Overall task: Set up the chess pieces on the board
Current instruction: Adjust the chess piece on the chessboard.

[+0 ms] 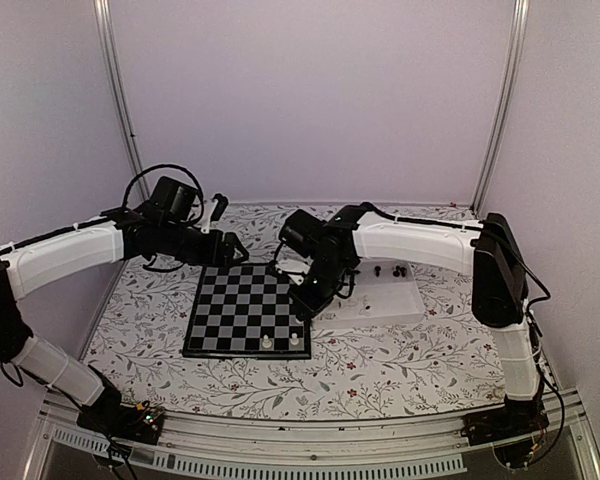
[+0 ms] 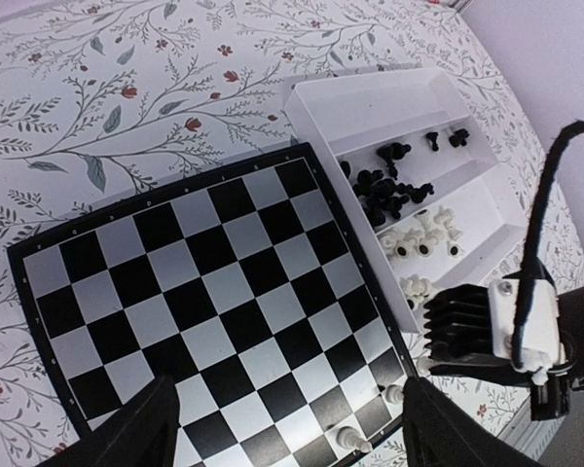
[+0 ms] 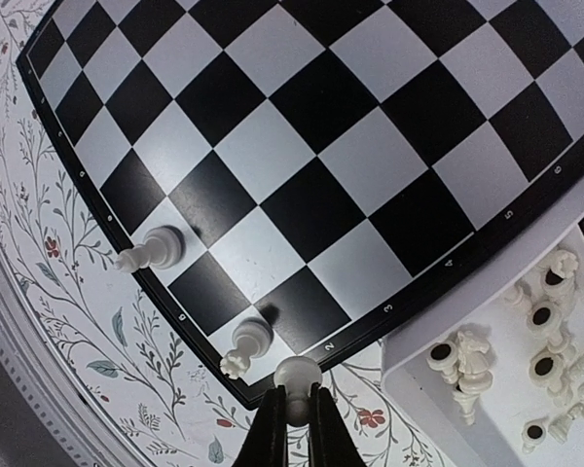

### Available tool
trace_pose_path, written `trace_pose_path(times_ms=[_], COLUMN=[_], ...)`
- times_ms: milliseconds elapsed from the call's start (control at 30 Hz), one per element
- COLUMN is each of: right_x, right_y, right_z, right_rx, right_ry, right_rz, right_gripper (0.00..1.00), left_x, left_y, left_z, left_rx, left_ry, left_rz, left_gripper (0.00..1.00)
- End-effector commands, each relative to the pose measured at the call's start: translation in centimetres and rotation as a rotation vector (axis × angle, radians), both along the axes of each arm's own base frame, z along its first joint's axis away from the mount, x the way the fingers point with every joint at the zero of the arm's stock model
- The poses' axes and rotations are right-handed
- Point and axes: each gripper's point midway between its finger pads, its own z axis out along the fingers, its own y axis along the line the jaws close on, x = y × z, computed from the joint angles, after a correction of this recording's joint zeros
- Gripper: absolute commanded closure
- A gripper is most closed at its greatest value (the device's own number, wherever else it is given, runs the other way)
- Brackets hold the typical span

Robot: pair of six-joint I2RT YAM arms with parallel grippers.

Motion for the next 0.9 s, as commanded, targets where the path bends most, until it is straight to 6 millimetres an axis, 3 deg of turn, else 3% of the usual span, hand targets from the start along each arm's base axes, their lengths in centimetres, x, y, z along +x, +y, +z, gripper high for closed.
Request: trace_pose_path(times_ms=[0, 667, 867], right_x=[-0.8, -0.3, -0.7], right_y=[0.5, 1.3, 1.5], right_z=[-1.2, -5.1, -5.4], right_rx=[-0.026, -0.103, -0.097], right_ry=[0.036, 0.037, 0.059], right_rz=[0.027, 0.017, 0.023], right_gripper=[0.96, 0.96, 0.96], left_x=[-0.2, -1.6, -2.0], left_y=[1.2, 2.7, 3.1], left_z=[0.6, 0.9, 0.6], left_rx=[0.009, 0.014, 0.017], left_ry=[-0.033, -0.038, -0.031], left_rz=[0.007, 0.032, 0.039], left_gripper=[0.19, 0.19, 0.19])
